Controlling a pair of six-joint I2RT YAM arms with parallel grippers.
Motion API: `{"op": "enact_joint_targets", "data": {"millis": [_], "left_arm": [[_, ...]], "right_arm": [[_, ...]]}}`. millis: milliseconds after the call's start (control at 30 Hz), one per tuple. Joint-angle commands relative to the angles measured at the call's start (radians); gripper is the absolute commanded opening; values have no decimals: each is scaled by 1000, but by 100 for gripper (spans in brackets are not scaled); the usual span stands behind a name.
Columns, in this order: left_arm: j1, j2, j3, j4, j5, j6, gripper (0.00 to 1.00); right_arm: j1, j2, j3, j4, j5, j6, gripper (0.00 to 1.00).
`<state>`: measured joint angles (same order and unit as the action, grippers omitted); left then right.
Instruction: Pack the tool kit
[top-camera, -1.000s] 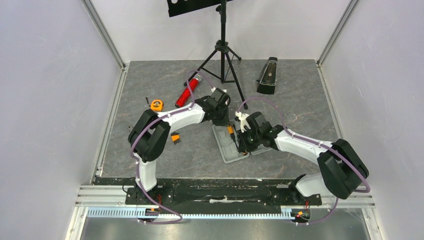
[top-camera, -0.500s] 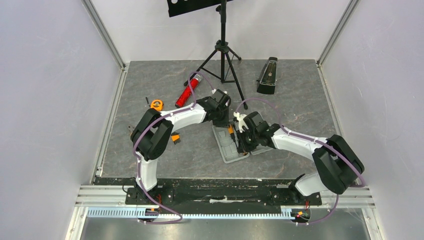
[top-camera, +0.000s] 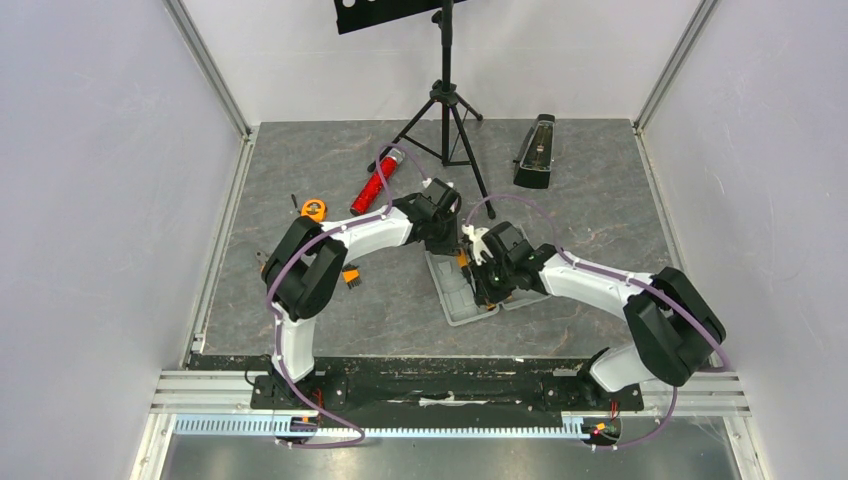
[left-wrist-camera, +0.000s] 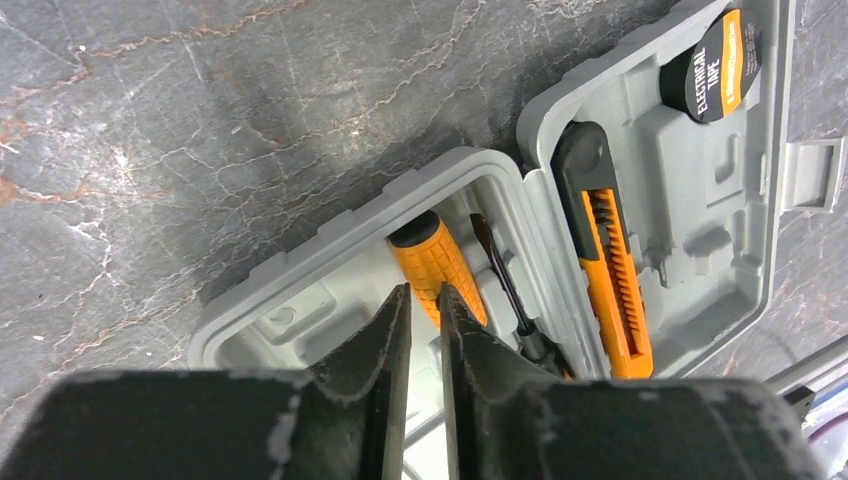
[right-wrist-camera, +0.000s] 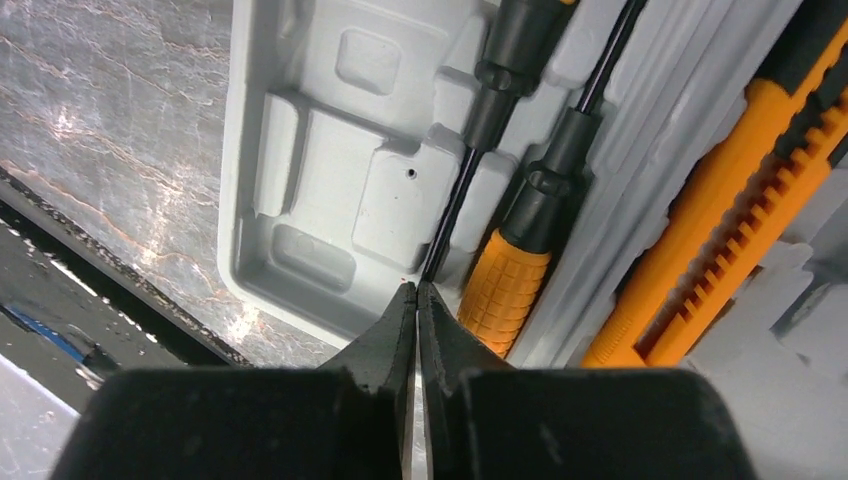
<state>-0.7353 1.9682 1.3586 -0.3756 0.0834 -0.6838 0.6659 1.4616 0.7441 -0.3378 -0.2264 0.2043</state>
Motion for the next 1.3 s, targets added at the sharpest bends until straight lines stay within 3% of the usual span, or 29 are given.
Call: {"op": "enact_joint_targets", "data": {"millis": [0,133,333,667,867,1067,1267], "left_arm": [[-4,-30,47,18,-17,-24,26],[2,-91,97,25,-61,-7,39],[20,-212,91,22,-146,29,49],[128,-534,-158,-25,-260,88,62],[207,-652,-315,-45,-218,72,65],[231,-661,-385,-35,-168,41,65],[234,-655,-390,-29,-151,39,65]], "right_arm": [[5,-28,92,-49,57,-72,7],[-5,-98,141,-57,116,-78,17],[-54,-172,69,-45,141,-80,21],[-137,-183,-79,-7,79,-48,37],[-137,-153,-104,50,-31,-18,38],[-124,-102,-97,122,-153,27,37],[-114,-132,-49,91,-96,21,38]]}}
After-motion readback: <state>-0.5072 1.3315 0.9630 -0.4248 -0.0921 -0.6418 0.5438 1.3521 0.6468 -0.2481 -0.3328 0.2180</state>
